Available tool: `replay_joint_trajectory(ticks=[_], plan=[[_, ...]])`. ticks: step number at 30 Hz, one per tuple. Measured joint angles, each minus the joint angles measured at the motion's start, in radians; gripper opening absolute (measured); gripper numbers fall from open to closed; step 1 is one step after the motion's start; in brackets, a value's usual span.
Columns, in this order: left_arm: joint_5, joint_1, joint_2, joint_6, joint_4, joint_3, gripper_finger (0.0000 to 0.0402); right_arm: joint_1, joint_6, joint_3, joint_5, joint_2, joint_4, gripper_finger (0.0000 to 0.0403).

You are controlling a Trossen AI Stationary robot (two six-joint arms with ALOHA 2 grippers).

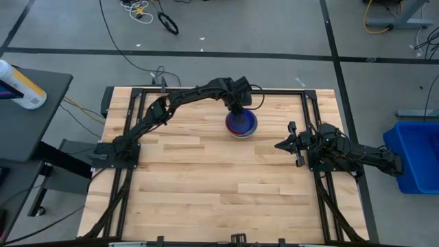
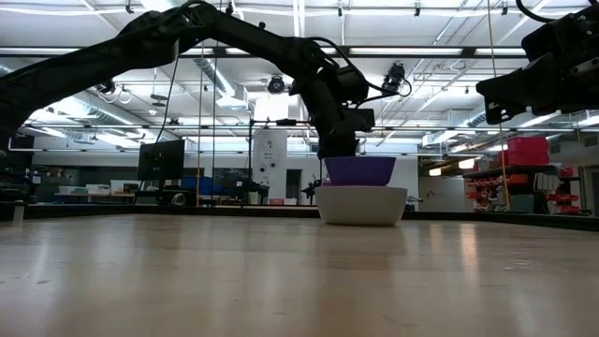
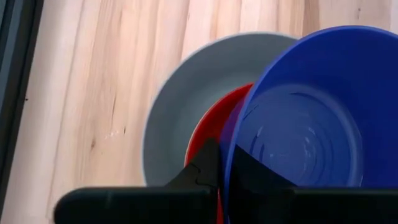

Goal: Nest bowls inside each other
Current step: Stack the dark blue bowl on the red bowl

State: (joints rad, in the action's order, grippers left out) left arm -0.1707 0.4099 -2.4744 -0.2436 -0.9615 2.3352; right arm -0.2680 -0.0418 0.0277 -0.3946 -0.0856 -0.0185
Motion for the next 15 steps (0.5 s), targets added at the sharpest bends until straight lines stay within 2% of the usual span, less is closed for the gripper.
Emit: replay_joint_trajectory(ticks=[10, 15], plan=[[-0.055, -0.008, 0.0, 0.024, -0.002, 0.0, 0.0007, 0.0, 0.0, 0.0, 0.0, 0.0, 0.0, 0.0012], [-0.051, -0.005, 0.0, 0.038, -0.001, 0.0, 0.0028, 0.0, 0.0, 0.0, 0.0, 0.0, 0.0, 0.0012]])
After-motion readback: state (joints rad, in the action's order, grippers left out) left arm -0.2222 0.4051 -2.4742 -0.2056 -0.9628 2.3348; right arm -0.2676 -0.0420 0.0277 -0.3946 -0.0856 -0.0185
